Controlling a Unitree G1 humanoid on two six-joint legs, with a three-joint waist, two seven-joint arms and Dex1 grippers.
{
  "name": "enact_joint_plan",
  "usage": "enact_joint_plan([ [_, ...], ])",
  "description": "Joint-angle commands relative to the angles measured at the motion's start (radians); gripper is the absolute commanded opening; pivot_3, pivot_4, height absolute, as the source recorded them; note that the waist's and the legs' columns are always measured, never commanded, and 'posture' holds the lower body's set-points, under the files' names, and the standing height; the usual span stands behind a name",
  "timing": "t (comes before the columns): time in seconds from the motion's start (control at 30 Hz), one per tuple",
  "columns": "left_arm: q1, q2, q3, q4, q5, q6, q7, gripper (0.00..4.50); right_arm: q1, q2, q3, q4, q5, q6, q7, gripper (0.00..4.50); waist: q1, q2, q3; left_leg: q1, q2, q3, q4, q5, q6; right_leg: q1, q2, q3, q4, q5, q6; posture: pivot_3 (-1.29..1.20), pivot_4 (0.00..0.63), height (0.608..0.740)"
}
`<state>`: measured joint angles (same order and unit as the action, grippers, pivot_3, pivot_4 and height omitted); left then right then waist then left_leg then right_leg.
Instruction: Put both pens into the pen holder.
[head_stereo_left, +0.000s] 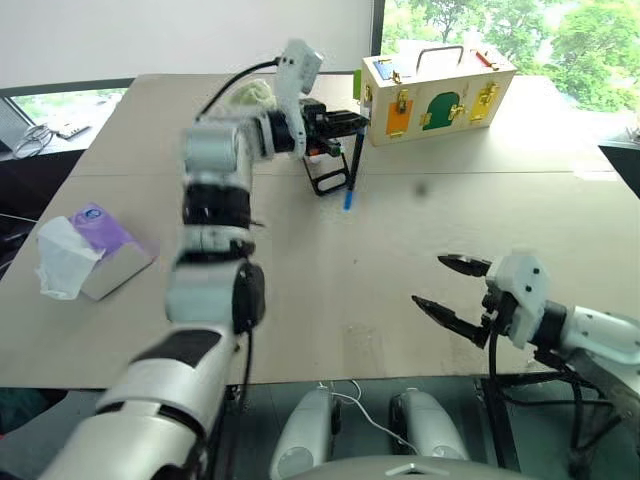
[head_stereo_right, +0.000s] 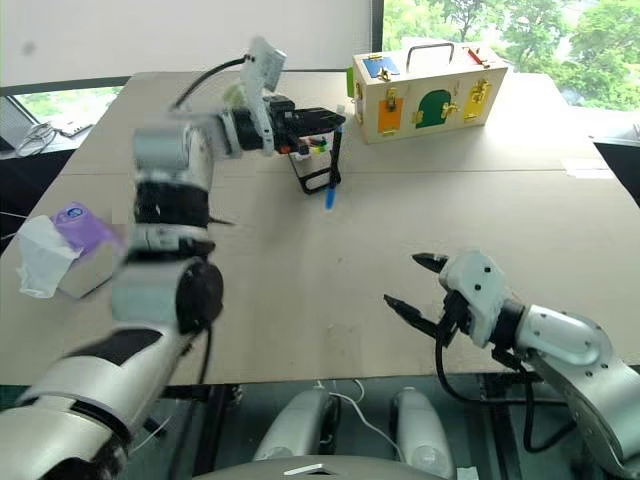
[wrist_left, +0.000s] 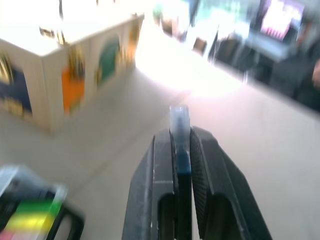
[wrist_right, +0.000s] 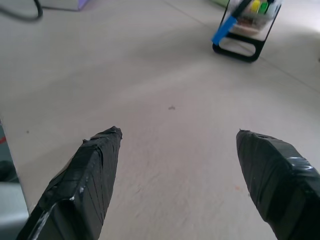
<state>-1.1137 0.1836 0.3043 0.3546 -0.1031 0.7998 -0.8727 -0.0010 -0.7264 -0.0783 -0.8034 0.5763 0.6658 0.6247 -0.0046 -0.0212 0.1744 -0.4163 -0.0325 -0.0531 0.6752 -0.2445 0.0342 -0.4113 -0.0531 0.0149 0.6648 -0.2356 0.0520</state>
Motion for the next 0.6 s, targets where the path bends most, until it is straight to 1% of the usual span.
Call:
enact_joint_plan([
  [0.03, -0.012, -0.06, 0.105, -0.19, -0.093, -0.118, 0.207, 0.03, -0.035, -0.02, -0.012, 0.017, 0.019, -0.021, 0.044, 3.91, 0.004, 0.0, 0.0, 0.0, 0.0, 0.0, 0.0, 0.0, 0.0, 0.0, 0.0, 0.0, 0.0, 0.0, 0.0, 0.0, 0.15, 0.74],
  [0.07, 0.007, -0.072, 0.09, -0.214, -0.092, -0.162, 0.233, 0.03, -0.047, -0.023, -0.015, 0.024, 0.023, -0.018, 0.05, 3.91, 0.005, 0.0, 0.0, 0.0, 0.0, -0.001, 0.0, 0.0, 0.0, 0.0, 0.0, 0.0, 0.0, 0.0, 0.0, 0.0, 0.15, 0.74],
  [0.17, 0.105, -0.093, 0.018, -0.319, -0.09, -0.348, 0.241, 0.03, -0.062, -0.019, -0.02, 0.012, 0.029, -0.017, 0.044, 3.91, 0.004, 0.001, -0.001, 0.002, 0.0, 0.003, -0.002, 0.0, 0.0, 0.0, 0.0, 0.001, 0.0, 0.0, 0.0, 0.0, 0.15, 0.74],
  [0.2, 0.149, -0.084, -0.034, -0.336, -0.07, -0.47, 0.205, 0.03, -0.077, -0.007, -0.027, 0.012, 0.031, -0.021, 0.03, 3.91, 0.006, 0.001, -0.001, 0.003, 0.0, 0.004, -0.003, 0.0, -0.001, 0.0, 0.0, 0.002, 0.0, 0.0, 0.0, 0.0, 0.15, 0.74],
  [0.23, 0.177, -0.074, -0.072, -0.343, -0.057, -0.553, 0.181, 0.03, -0.087, 0.0, -0.033, 0.013, 0.033, -0.023, 0.021, 3.91, 0.006, 0.001, -0.001, 0.002, 0.0, 0.003, -0.003, 0.0, -0.001, 0.0, 0.0, 0.002, 0.0, 0.0, 0.0, 0.0, 0.15, 0.74],
  [0.27, 0.227, -0.049, -0.133, -0.32, -0.012, -0.763, 0.127, 0.03, -0.107, 0.02, -0.037, 0.013, 0.029, -0.033, -0.001, 3.91, 0.007, 0.001, -0.001, 0.003, 0.0, 0.004, -0.003, 0.0, -0.001, 0.0, 0.0, 0.002, -0.001, 0.0, 0.0, 0.0, 0.15, 0.74],
  [0.3, 0.265, -0.029, -0.176, -0.294, 0.012, -0.925, 0.086, 0.03, -0.121, 0.035, -0.04, 0.011, 0.026, -0.04, -0.017, 3.91, 0.008, 0.001, -0.001, 0.003, 0.0, 0.004, -0.003, 0.0, -0.001, 0.0, 0.0, 0.002, 0.0, 0.0, 0.0, 0.0, 0.15, 0.74],
  [0.37, 0.314, 0.024, -0.24, -0.18, 0.061, -1.199, 0.038, 0.03, -0.143, 0.059, -0.039, 0.005, 0.031, -0.043, -0.037, 3.91, 0.015, 0.001, -0.001, 0.003, 0.0, 0.004, -0.003, 0.0, -0.001, 0.0, -0.001, 0.002, -0.001, 0.001, -0.002, 0.0, 0.15, 0.74],
  [0.4, 0.319, 0.04, -0.256, -0.135, 0.074, -1.271, 0.038, 0.03, -0.146, 0.063, -0.041, 0.001, 0.036, -0.041, -0.039, 3.91, 0.018, 0.001, -0.001, 0.003, 0.0, 0.004, -0.003, 0.0, -0.001, 0.0, 0.0, 0.002, -0.001, 0.001, -0.002, 0.0, 0.15, 0.74],
  [0.43, 0.32, 0.063, -0.273, -0.06, 0.095, -1.386, 0.041, 0.03, -0.154, 0.07, -0.044, -0.004, 0.042, -0.039, -0.047, 3.91, 0.019, 0.001, -0.001, 0.003, 0.0, 0.004, -0.003, 0.0, -0.001, 0.0, 0.0, 0.002, -0.002, 0.002, -0.003, 0.0, 0.15, 0.74],
  [0.53, 0.268, 0.153, -0.311, 0.227, 0.222, -1.716, 0.121, 0.03, -0.182, 0.087, -0.052, -0.009, 0.058, -0.028, -0.075, 3.91, 0.02, 0.001, -0.001, 0.003, 0.0, 0.003, -0.003, -0.002, 0.003, 0.0, 0.0, 0.001, -0.002, 0.002, -0.003, 0.0, 0.15, 0.74],
  [0.6, 0.211, 0.184, -0.332, 0.375, 0.277, -1.84, 0.185, 0.03, -0.189, 0.088, -0.059, -0.01, 0.06, -0.026, -0.086, 3.91, 0.019, 0.001, -0.001, 0.003, -0.001, 0.005, -0.003, -0.002, 0.004, 0.0, 0.002, 0.0, -0.002, 0.002, -0.003, 0.0, 0.15, 0.74],
])
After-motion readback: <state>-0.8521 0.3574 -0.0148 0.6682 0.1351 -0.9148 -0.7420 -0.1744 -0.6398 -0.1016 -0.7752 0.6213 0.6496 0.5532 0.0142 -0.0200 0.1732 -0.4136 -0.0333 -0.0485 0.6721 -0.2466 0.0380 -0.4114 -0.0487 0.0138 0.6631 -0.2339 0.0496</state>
